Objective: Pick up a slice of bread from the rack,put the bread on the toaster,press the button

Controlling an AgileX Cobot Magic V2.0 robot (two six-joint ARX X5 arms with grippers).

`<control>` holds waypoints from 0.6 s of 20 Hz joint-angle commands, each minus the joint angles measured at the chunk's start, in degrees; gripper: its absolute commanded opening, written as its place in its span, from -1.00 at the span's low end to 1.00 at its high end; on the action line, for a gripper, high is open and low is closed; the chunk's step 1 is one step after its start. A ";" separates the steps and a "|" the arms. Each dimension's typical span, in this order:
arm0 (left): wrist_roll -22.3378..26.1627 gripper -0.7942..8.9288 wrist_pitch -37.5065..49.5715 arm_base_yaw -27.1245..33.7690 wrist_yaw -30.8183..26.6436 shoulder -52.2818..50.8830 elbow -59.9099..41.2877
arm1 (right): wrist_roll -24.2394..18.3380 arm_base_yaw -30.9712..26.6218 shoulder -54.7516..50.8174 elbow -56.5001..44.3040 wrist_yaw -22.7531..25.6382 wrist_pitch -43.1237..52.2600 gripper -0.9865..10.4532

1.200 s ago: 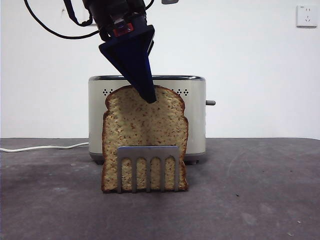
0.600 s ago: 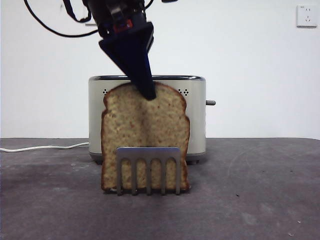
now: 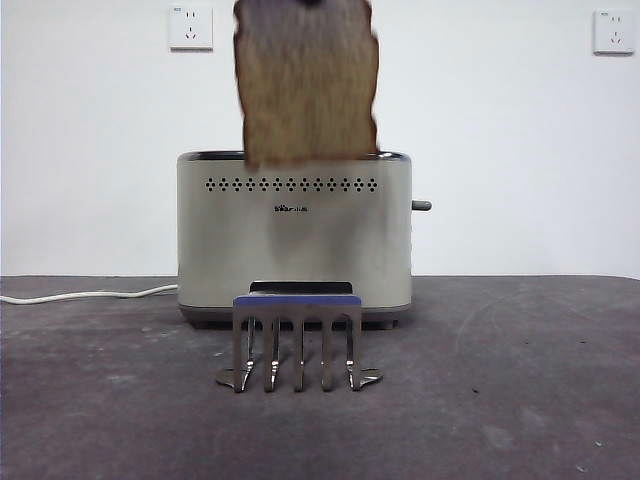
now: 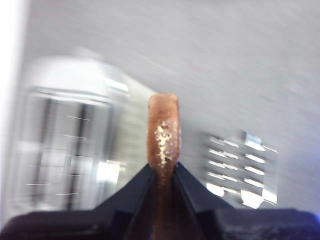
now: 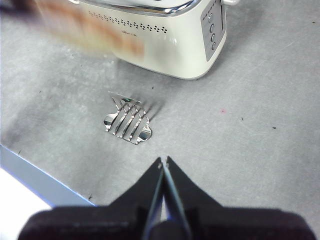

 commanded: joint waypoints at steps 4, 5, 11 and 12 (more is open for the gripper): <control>7.87 -0.85 5.42 0.39 -6.36 -0.09 7.41 | -0.46 0.13 0.07 0.17 -0.04 -0.02 -0.85; 10.23 -0.85 6.03 1.22 -6.29 -0.09 7.41 | -0.46 0.13 0.07 0.17 -0.04 -0.02 -0.85; 14.16 -0.85 5.95 6.25 -3.15 2.12 7.41 | -0.44 0.13 0.07 0.17 -0.04 -0.04 -0.85; 14.14 -0.85 5.95 7.30 -0.55 2.60 7.41 | -0.46 0.13 0.09 0.17 -0.04 -0.04 -0.85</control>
